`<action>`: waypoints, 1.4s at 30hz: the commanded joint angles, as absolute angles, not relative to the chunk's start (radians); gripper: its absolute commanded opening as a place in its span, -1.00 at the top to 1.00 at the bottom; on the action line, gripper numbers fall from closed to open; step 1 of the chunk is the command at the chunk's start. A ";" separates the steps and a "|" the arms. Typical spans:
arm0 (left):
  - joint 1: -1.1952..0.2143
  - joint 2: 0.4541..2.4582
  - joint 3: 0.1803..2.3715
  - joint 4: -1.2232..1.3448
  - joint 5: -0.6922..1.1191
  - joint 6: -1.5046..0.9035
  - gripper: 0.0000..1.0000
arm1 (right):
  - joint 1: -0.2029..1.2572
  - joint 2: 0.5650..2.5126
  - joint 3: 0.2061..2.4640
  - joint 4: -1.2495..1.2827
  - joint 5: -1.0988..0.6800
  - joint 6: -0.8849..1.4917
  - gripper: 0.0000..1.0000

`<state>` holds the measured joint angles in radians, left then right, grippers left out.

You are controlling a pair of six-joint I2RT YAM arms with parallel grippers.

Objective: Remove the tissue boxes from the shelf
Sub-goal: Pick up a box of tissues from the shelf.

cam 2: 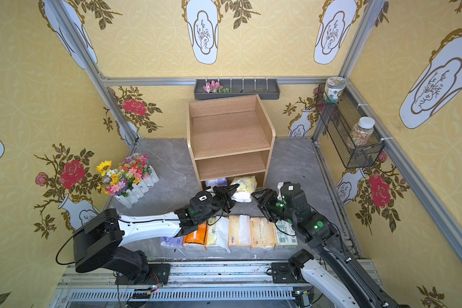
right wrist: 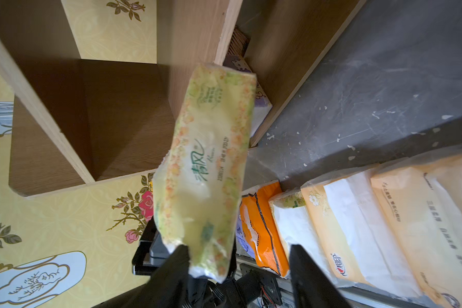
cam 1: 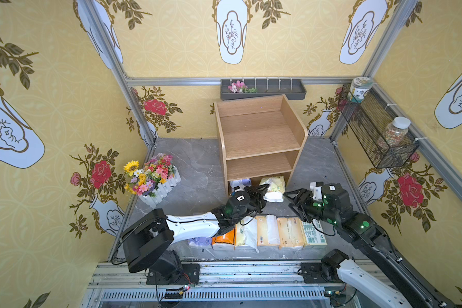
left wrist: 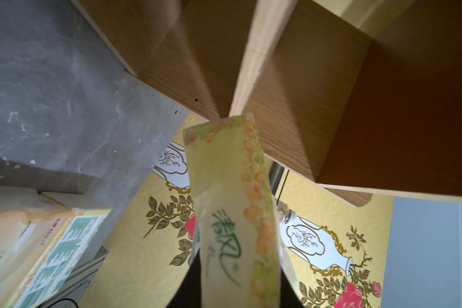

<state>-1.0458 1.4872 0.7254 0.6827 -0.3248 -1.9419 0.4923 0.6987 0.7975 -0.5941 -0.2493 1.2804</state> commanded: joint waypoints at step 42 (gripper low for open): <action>-0.868 0.793 0.322 0.446 -0.007 -1.554 0.52 | 0.838 1.048 0.673 0.179 -0.297 1.434 -0.85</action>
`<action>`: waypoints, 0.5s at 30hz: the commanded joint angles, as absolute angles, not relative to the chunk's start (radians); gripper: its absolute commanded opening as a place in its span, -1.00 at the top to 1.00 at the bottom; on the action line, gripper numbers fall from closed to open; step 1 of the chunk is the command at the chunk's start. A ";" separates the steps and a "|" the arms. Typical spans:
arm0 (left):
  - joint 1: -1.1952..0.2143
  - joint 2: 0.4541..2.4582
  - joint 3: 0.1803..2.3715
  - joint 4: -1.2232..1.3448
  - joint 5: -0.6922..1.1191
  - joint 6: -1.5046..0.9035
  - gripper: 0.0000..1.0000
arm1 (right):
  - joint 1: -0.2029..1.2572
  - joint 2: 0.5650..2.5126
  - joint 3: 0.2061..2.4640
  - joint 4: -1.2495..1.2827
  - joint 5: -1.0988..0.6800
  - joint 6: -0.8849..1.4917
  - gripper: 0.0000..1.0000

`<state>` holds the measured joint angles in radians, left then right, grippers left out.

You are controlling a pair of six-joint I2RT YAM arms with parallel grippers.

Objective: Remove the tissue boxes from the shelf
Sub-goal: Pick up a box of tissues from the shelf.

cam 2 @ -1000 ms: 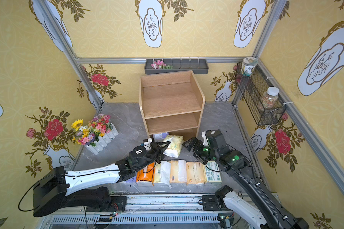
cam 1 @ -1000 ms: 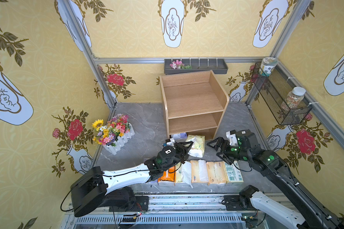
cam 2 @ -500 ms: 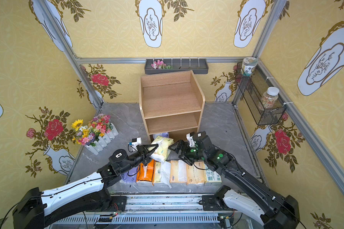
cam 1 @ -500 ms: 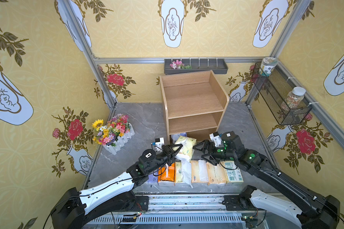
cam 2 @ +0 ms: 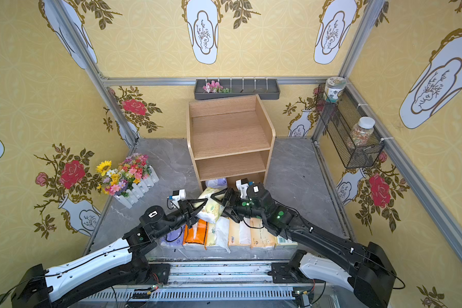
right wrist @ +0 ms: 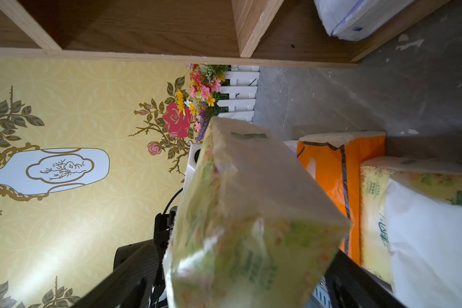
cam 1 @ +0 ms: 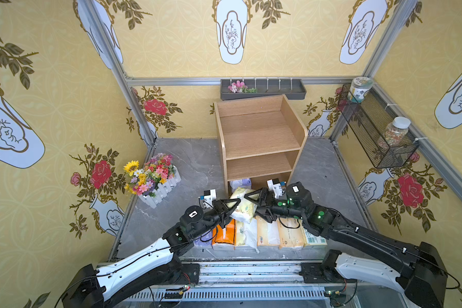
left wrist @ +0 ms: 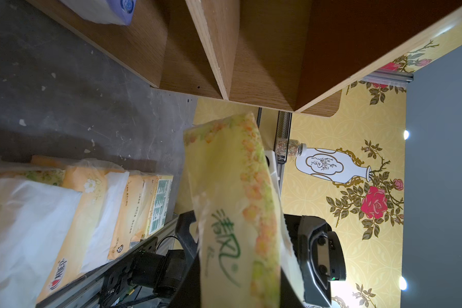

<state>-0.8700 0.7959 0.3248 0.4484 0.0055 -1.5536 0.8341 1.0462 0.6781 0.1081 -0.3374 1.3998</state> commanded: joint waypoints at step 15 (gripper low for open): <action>-0.867 0.727 0.355 0.266 -0.058 -1.511 -0.20 | 0.924 1.128 0.695 0.278 -0.223 1.466 0.38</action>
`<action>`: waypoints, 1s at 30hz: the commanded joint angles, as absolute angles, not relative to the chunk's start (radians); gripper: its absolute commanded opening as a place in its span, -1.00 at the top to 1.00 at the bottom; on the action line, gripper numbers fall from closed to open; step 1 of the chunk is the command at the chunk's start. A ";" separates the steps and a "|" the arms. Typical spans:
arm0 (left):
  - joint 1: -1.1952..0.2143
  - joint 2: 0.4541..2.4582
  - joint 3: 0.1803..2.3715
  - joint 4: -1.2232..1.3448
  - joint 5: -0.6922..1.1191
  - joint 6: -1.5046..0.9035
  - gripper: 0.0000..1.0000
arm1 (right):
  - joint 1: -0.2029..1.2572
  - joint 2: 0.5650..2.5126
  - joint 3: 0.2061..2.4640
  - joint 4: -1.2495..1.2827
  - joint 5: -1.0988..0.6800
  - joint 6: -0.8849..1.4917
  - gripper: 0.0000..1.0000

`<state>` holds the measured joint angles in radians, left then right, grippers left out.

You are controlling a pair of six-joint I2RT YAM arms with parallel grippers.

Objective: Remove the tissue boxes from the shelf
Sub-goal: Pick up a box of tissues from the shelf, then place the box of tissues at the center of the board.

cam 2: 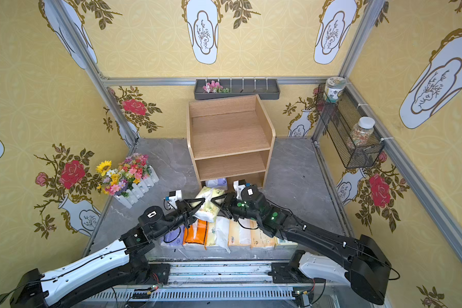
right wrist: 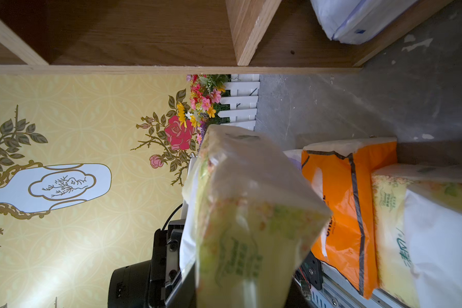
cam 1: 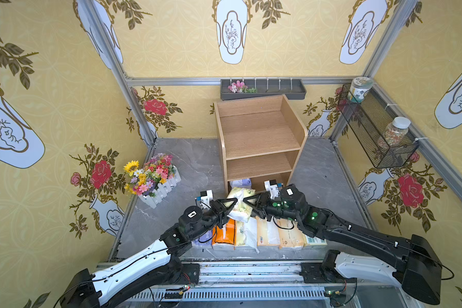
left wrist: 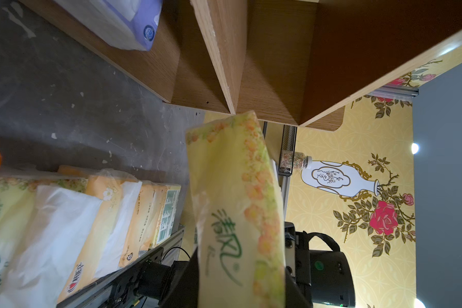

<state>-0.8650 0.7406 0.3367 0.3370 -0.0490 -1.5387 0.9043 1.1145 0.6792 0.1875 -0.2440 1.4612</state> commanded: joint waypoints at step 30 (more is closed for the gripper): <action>-0.543 0.625 1.195 -0.846 -0.948 -0.824 -1.00 | 1.271 1.889 1.363 0.138 -0.007 1.166 0.44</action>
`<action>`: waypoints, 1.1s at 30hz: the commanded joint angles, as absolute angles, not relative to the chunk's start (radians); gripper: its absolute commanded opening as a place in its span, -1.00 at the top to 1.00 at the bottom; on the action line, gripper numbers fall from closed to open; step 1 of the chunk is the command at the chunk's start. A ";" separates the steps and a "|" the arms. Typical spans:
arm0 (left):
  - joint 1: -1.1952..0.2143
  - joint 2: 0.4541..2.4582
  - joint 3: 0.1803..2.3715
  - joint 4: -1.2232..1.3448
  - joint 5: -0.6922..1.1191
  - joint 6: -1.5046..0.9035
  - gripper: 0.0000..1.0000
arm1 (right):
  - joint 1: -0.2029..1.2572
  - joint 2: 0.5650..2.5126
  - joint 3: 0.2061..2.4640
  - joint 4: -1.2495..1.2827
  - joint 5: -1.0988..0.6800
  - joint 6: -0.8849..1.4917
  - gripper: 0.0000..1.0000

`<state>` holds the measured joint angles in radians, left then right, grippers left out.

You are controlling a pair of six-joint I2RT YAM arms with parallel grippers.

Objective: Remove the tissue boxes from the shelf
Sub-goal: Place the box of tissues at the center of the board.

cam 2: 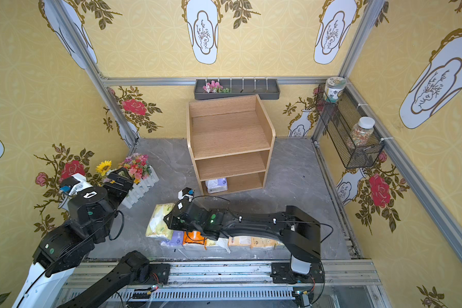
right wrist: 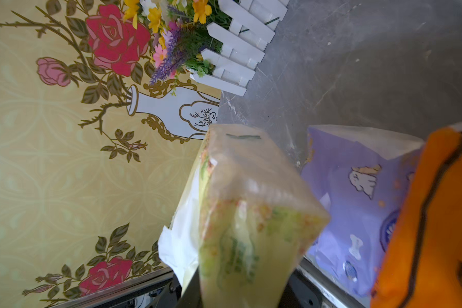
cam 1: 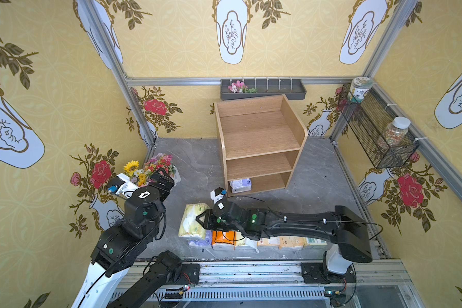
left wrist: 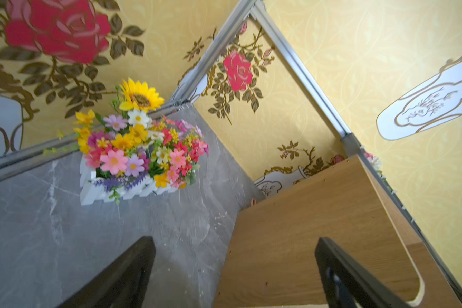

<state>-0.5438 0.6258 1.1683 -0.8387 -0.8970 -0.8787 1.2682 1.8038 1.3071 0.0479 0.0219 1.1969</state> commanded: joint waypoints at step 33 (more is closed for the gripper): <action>-0.543 0.620 1.113 -0.769 -0.832 -0.950 -0.99 | 1.277 2.115 1.691 -0.067 0.072 0.969 -0.65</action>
<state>-0.5438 0.6140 1.1240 -0.8452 -0.8600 -0.9688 1.2713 2.1685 1.7031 -0.0540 0.0017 1.0168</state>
